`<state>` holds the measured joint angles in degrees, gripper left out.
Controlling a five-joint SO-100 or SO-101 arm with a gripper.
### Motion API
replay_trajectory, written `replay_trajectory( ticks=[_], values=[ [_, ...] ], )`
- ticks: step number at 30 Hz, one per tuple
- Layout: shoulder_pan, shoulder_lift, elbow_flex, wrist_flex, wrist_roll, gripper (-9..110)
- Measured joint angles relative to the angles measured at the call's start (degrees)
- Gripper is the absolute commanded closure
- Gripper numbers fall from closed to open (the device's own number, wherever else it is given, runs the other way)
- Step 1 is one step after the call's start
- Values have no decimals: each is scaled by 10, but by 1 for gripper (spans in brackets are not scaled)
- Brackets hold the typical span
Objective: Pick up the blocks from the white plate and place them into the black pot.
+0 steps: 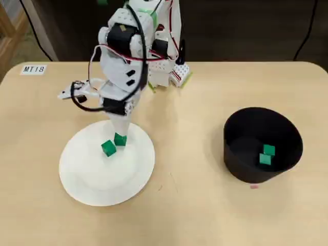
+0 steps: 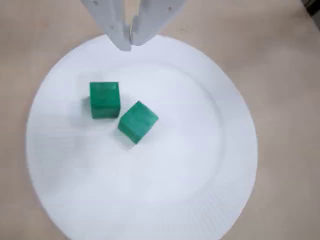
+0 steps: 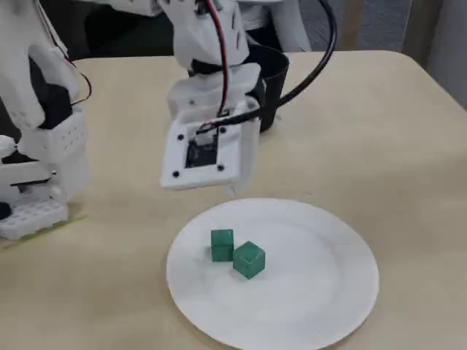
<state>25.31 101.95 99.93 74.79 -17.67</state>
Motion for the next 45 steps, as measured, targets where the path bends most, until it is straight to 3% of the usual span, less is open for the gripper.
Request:
replay_trajectory(
  ticks=[8, 16, 24, 29, 38, 45],
  values=[
    [49, -9, 13, 12, -169, 104],
    [47, -106, -4, 37, -231, 104],
    [45, -311, -230, 162, -288, 104],
    [47, -373, -336, 178, -300, 104],
    [50, -385, -345, 192, -316, 80],
    [50, -383, -336, 196, -325, 72]
  ],
)
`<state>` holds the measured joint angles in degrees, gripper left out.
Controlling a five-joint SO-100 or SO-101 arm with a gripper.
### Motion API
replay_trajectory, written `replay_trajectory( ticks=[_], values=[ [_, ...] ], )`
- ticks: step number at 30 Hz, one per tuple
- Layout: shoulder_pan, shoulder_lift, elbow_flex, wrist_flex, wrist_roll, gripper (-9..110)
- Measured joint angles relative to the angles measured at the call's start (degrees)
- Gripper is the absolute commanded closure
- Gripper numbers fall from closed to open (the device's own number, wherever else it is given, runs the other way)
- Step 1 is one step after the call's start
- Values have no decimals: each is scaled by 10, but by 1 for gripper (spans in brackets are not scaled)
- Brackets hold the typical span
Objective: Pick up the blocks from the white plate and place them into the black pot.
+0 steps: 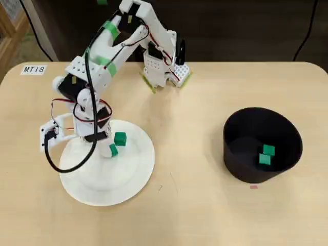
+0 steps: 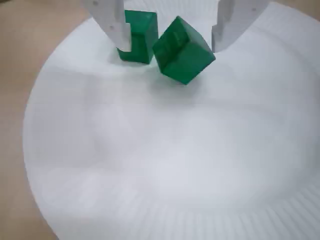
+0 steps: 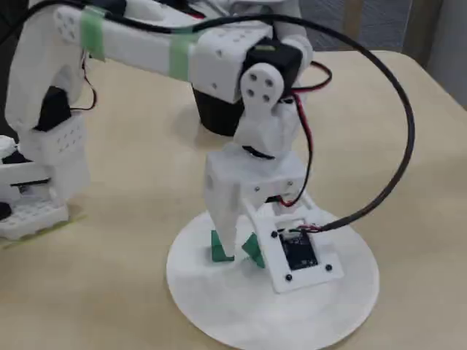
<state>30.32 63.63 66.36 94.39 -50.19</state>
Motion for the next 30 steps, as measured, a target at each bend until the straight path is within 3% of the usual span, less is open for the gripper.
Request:
replay_trajectory(
  ticks=[20, 25, 30],
  values=[
    [-31, -3, 4, -4, 4, 71],
    [-43, -16, 4, -6, 17, 76],
    [-39, -33, 4, -25, 39, 89]
  ],
)
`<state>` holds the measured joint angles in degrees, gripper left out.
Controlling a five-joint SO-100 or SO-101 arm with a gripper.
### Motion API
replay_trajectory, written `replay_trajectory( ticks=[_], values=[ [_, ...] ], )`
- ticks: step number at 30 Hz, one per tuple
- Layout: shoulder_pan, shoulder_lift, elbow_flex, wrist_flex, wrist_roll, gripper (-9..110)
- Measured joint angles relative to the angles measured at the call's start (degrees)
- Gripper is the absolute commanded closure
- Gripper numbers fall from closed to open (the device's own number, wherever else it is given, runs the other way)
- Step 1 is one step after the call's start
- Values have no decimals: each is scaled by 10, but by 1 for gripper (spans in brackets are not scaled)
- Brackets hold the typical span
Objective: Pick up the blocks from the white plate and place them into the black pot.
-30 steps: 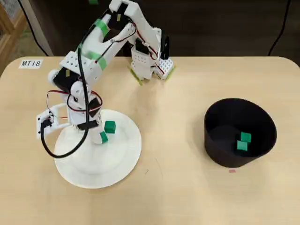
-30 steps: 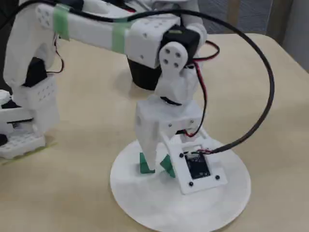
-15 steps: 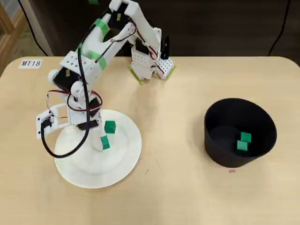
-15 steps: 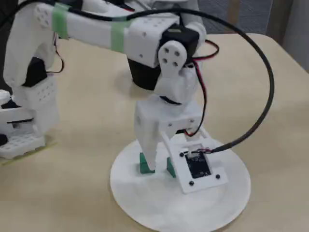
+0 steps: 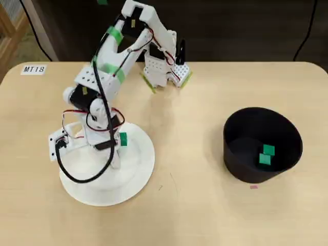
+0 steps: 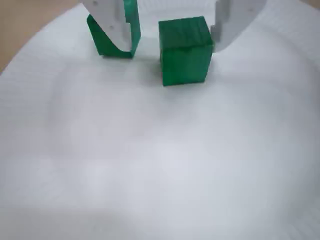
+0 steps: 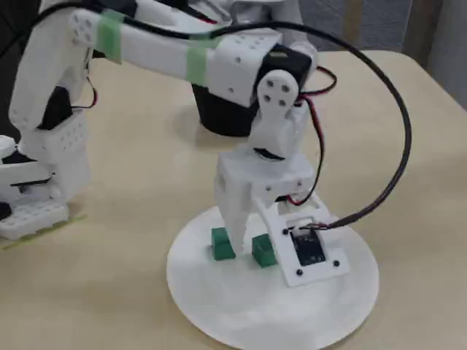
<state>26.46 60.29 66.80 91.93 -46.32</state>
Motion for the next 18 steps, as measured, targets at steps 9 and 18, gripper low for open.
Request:
replay_trajectory(
  ticks=[9, 18],
  values=[
    [1, -18, -1, -47, 51, 104],
    [-1, 75, 0, -70, 125, 104]
  ],
)
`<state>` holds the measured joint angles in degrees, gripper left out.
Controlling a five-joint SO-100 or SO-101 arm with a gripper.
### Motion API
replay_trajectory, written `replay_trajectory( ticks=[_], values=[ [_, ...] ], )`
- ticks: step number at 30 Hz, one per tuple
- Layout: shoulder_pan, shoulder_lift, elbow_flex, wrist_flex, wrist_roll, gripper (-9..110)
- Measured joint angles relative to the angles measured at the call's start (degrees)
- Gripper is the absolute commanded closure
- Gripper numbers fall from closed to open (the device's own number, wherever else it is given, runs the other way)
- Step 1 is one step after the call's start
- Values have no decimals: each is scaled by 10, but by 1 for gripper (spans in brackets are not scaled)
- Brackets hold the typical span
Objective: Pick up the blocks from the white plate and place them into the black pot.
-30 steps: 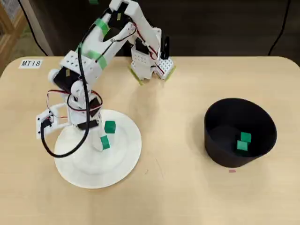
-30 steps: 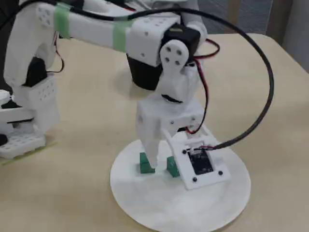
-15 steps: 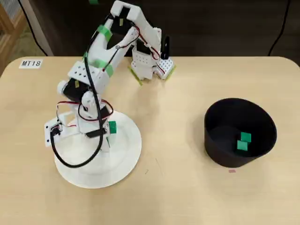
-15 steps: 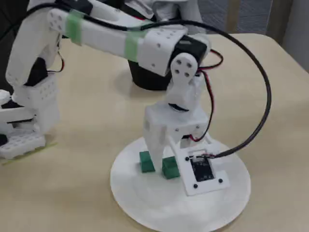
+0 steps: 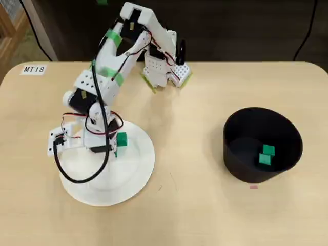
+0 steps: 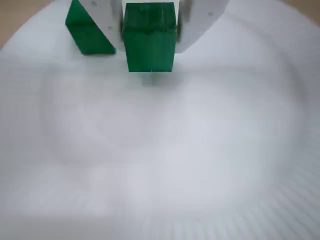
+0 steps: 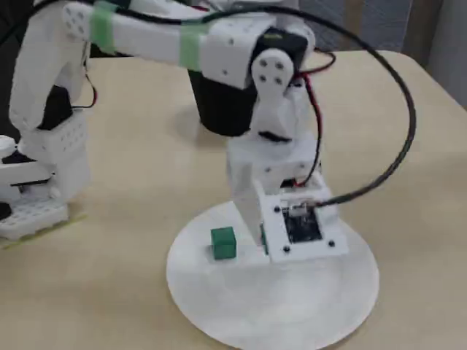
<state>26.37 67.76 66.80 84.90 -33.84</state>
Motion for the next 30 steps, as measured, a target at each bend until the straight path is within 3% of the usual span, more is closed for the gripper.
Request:
replay_trajectory(
  ticks=[8, 20, 30],
  values=[
    [-61, 197, 0, -33, 117, 104],
    [-430, 258, 0, 1, 225, 104],
    [-624, 258, 0, 13, 294, 104]
  ],
)
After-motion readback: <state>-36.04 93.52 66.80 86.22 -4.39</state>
